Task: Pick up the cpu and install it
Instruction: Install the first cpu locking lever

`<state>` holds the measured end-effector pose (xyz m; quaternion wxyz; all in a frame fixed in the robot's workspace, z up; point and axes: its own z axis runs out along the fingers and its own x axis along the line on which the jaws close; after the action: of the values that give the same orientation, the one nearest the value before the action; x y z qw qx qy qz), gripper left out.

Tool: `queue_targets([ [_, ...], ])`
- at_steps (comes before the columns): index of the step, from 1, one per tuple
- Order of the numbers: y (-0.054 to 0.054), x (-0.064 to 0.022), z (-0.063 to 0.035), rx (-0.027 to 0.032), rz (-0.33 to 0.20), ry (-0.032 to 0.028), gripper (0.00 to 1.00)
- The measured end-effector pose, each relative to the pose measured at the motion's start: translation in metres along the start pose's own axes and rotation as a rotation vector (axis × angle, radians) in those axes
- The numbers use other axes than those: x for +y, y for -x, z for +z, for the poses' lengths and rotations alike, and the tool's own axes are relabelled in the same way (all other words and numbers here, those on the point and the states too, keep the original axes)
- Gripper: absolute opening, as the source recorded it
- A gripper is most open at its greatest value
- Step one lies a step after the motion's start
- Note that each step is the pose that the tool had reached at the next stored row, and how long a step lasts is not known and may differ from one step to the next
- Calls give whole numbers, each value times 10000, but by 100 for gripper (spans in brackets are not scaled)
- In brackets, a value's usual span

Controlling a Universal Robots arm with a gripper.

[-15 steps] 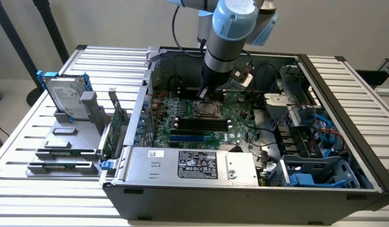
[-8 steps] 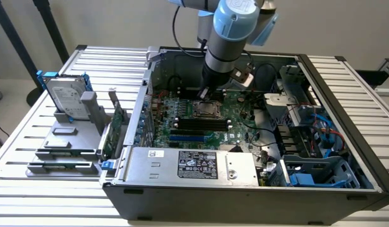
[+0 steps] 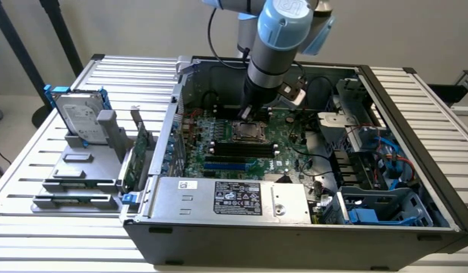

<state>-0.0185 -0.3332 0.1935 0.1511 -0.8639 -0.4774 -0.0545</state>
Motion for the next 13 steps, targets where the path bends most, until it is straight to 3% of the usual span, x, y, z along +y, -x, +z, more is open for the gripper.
queue_targets([
  [6, -4, 16, 8, 16, -1, -10, 11],
  [13, -12, 48, 4, 103, -8, -65, 11],
])
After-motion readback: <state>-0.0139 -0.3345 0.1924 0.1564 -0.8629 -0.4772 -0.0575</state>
